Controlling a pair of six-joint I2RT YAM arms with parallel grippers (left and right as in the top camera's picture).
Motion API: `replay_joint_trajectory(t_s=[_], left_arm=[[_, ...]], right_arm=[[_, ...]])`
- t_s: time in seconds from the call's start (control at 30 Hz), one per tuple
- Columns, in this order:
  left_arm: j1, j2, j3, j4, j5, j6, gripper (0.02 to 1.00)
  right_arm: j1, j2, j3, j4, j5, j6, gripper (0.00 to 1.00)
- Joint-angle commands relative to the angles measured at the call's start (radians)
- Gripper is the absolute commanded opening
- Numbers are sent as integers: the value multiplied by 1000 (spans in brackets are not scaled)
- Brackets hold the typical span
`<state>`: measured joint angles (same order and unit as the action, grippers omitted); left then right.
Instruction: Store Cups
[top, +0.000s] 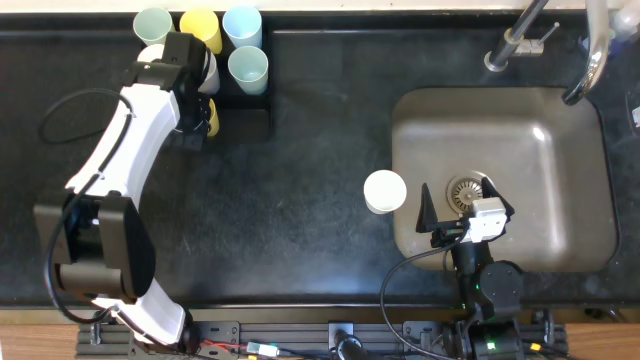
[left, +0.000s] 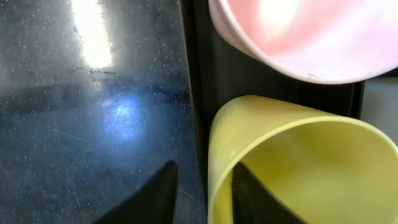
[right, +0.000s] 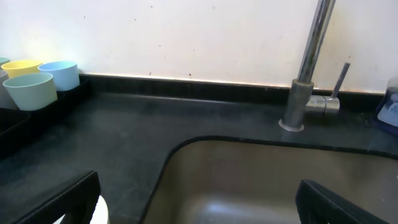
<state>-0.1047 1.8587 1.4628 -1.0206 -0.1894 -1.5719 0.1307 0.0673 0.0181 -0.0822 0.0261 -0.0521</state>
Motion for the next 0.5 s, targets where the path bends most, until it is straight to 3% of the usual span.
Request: replay_joint_trajectory(t_s=[0.03, 0.17, 0.27, 0.33, 0.4, 0.43, 0.5], left_arm=[[-2, -124, -4, -20, -72, 9, 435], [-2, -291, -22, -14, -115, 79, 485], [-2, -454, -89, 119, -127, 254, 557], [-2, -576, -170, 312, -117, 482, 592], [-2, -687, -270, 548, -43, 766, 652], [-2, -781, -373, 756, 48, 982, 739], [-2, -875, -484, 937, 124, 1156, 921]], right_arm=[[-6, -11, -13, 5, 0, 0, 996], [-6, -11, -13, 5, 0, 0, 996], [-6, -11, -13, 5, 0, 0, 998], [-6, -11, -13, 5, 0, 0, 998], [-6, -11, -13, 5, 0, 0, 996], [-6, -11, -13, 5, 0, 0, 998], [-6, -11, -13, 5, 0, 0, 996]])
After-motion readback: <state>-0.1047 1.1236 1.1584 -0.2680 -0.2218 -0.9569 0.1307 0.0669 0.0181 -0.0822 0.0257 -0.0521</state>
